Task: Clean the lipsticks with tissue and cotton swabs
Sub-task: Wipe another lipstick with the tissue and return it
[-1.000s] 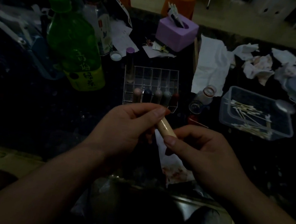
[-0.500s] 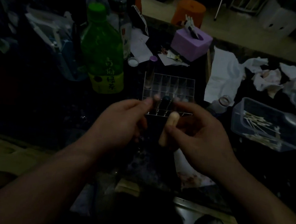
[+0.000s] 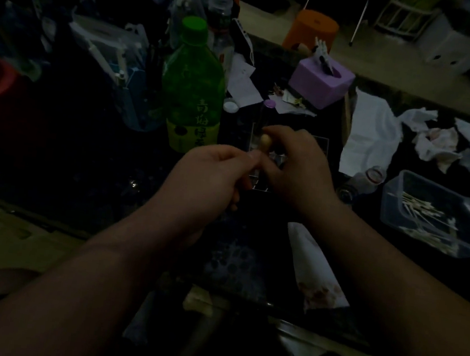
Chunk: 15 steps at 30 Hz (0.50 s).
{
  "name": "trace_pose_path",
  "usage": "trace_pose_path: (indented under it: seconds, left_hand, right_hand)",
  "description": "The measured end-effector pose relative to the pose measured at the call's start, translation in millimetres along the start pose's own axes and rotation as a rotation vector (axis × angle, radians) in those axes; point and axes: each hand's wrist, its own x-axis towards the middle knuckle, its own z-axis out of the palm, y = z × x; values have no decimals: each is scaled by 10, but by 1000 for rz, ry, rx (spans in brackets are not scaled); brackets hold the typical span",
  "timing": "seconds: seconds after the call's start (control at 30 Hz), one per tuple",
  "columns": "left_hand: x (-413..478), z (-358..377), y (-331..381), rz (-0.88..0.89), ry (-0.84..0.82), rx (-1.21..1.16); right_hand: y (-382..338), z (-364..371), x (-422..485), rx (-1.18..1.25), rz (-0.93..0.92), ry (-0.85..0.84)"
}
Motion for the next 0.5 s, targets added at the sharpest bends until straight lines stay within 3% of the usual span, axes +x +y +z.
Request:
trace_pose_path:
  seconds: [0.2, 0.33, 0.5]
  left_hand:
    - [59, -8, -14, 23, 105, -73]
    - [148, -110, 5, -26, 244, -303]
    - [167, -159, 13, -74, 273, -381]
  right_hand:
    - [51, 33, -6, -54, -70, -122]
    - [114, 10, -70, 27, 40, -67]
    - [91, 40, -54, -1, 2, -96]
